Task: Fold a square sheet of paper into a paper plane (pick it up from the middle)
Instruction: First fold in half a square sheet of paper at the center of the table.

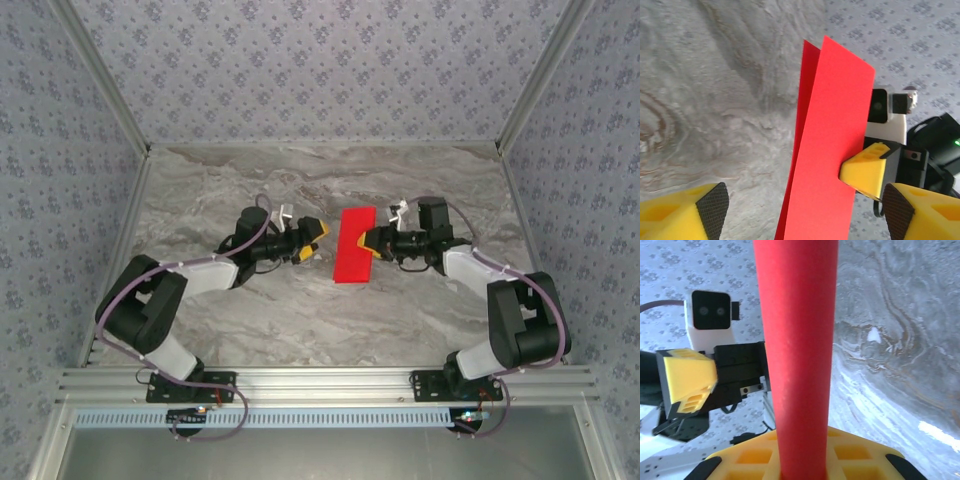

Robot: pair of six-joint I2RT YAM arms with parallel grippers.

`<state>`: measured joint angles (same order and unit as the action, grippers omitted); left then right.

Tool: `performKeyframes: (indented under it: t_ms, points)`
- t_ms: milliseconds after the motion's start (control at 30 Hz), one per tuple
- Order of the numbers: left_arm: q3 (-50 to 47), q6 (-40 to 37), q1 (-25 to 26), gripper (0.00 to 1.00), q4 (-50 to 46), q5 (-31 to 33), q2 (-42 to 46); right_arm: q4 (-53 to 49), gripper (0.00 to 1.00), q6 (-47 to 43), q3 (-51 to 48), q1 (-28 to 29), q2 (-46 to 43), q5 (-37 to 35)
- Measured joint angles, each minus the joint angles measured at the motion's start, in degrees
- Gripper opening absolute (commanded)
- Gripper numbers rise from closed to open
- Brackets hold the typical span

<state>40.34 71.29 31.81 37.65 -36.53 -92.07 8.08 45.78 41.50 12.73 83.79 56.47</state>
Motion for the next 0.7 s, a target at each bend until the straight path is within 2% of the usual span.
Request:
performKeyframes:
  t_ms: [100, 167, 500, 700]
  points:
    - [0.4, 0.8, 0.9, 0.69, 2.0, -1.7, -1.5, 0.7, 0.21, 1.2, 0.0, -0.1, 0.0, 2.2]
    - [1.1, 0.8, 1.6, 0.66, 2.2, -2.5, -2.3, 0.8, 0.21, 1.5, 0.1, -0.1, 0.0, 3.4]
    - [4.0, -1.3, 2.5, 0.67, 1.9, -4.2, -3.2, 1.4, 0.21, 2.9, 0.1, -0.5, 0.0, 6.4]
    - [5.9, -4.0, 3.5, 0.64, -1.1, -4.7, -4.1, 1.5, 0.21, 3.2, 0.3, -0.5, 0.8, 6.8]
